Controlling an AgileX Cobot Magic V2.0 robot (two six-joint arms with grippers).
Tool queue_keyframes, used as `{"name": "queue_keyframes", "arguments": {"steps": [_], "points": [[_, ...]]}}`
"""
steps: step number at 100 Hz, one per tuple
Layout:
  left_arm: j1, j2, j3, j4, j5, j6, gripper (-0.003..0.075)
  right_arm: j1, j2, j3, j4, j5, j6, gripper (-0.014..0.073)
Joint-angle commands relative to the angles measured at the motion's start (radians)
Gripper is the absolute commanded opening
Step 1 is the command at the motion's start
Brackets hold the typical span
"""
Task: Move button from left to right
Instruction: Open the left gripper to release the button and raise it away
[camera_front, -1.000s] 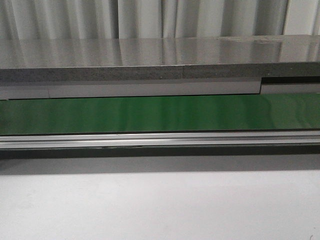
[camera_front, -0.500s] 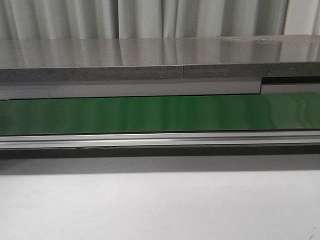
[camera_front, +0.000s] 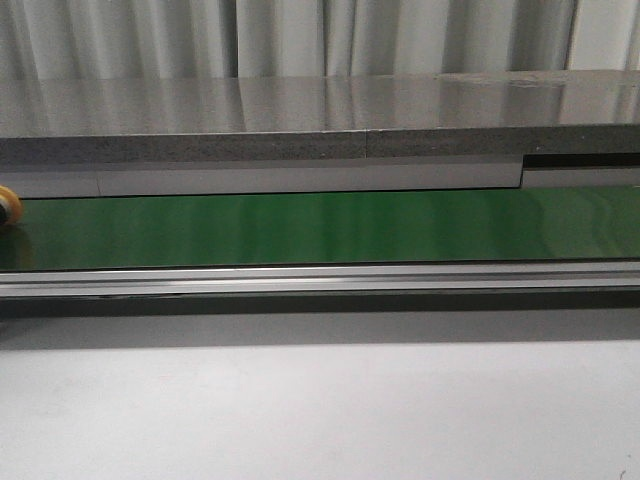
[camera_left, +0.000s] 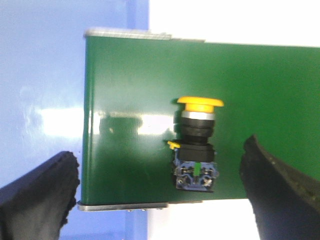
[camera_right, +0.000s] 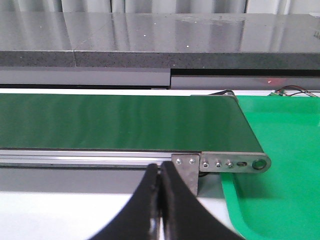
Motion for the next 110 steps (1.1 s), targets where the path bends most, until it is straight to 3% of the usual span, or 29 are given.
{"name": "queue_keyframes", "arguments": {"steps": [1,41,80,110], "points": [[-0.027,-0.113,0.003,-0.037,-0.064,0.018,0.0629,-0.007,-0.018,-0.015,-0.002,-0.085,0.002,-0.0067],[-0.164,-0.577,0.342,-0.037,-0.336,0.043,0.0628,-0.007,-0.018,-0.015,-0.002,-0.085,0.002,-0.0067],[-0.171,-1.084,0.675,-0.033,-0.464,0.043,0.0628,-0.007,-0.018,-0.015,-0.002,-0.085,0.002,-0.0067],[-0.171,-1.285,0.861,-0.029,-0.645,0.043,0.0628,-0.007,-0.018,-0.015,-0.002,-0.085,0.002,-0.0067]]}}
